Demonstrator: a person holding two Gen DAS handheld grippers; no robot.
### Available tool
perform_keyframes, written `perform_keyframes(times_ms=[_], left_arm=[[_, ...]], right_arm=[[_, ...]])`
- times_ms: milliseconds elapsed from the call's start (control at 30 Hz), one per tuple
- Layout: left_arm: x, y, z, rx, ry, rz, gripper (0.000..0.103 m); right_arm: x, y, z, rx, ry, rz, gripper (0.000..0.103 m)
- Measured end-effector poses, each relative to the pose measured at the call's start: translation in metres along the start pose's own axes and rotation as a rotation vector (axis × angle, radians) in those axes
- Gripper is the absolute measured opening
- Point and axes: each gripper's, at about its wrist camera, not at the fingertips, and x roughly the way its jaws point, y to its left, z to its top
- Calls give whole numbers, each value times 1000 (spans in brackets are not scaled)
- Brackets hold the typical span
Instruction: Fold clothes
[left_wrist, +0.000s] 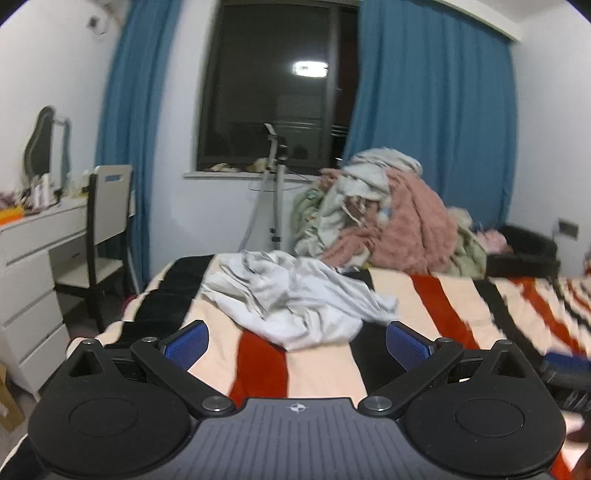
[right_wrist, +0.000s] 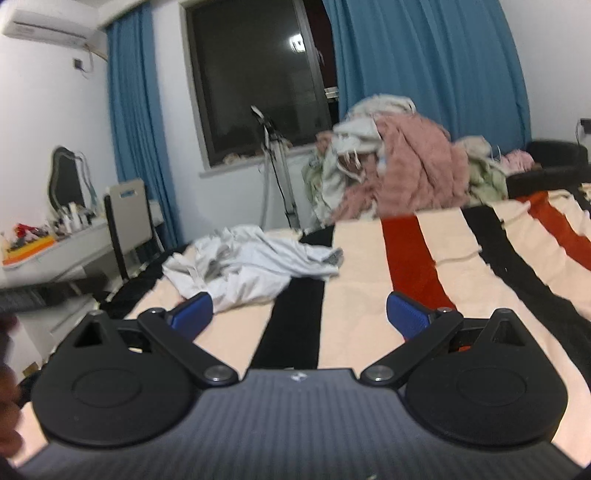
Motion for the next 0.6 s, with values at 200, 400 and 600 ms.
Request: perform_keyframes(times_ms=[200,400,600], left_arm=[[17,33,-4,-35,3,7,103],[76,73,-38,-141,98,25,103],[112,132,-57,-384,46,89,102]], right_arm=[[98,13,31,41,122,115,89],[253,63,63,58,147,229,81],[374,124,71,-34,211,188,76]])
